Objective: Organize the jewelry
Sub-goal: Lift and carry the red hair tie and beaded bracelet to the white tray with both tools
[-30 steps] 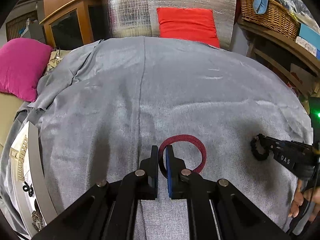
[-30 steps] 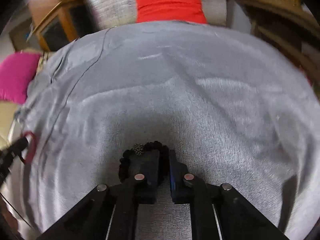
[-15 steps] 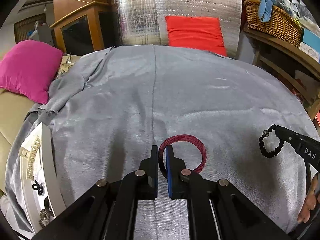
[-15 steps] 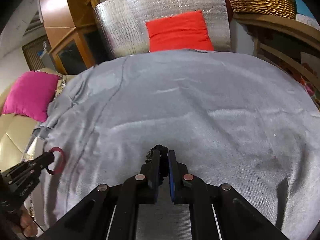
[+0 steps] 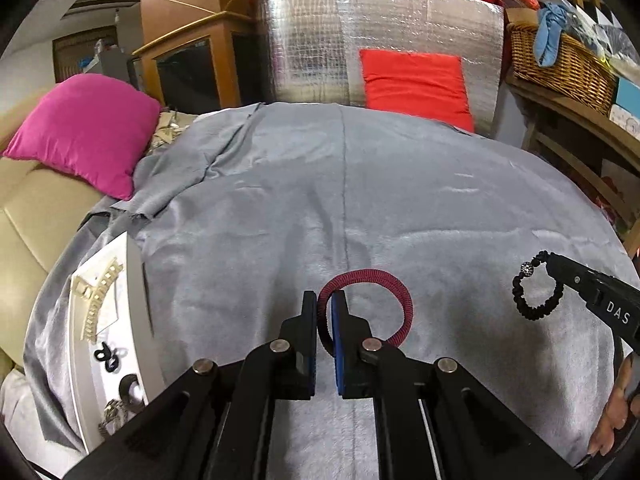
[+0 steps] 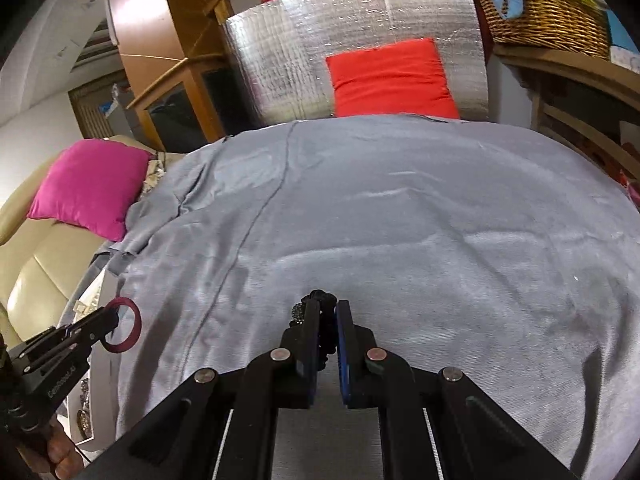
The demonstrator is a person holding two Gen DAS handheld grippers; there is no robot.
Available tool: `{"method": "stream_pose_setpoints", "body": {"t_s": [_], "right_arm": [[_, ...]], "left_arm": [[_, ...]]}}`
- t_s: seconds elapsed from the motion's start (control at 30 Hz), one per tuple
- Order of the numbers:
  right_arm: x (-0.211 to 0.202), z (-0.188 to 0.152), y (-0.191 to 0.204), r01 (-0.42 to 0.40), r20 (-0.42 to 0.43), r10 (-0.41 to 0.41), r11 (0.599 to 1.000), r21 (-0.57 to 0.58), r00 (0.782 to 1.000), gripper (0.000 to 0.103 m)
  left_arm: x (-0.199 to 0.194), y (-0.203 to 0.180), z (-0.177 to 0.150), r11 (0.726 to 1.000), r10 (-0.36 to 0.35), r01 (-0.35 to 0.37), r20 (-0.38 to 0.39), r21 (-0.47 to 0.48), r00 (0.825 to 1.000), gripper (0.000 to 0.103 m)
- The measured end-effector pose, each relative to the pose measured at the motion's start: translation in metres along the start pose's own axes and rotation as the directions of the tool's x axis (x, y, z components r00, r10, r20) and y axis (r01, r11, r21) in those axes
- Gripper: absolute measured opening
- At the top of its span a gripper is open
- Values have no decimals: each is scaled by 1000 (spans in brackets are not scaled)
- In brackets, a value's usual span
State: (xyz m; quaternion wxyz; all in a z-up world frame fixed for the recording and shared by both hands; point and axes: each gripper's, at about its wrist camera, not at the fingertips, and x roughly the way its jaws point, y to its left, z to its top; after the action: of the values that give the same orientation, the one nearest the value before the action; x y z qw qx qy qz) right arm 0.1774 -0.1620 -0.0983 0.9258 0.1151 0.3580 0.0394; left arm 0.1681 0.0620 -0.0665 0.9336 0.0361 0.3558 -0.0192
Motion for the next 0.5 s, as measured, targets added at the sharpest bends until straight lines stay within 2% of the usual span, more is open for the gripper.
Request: {"method": "stream_pose_setpoints", "body": {"t_s": [0.3, 0.5], "right_arm": [[-1, -10, 41, -78, 15, 79, 996, -53, 997, 9], [-1, -19, 77, -171, 8, 173, 981, -90, 985, 9]], "left_arm": [[-31, 27, -22, 997, 63, -61, 42, -52, 997, 7], [-48, 55, -40, 989, 120, -116, 46, -95, 992, 7]]}}
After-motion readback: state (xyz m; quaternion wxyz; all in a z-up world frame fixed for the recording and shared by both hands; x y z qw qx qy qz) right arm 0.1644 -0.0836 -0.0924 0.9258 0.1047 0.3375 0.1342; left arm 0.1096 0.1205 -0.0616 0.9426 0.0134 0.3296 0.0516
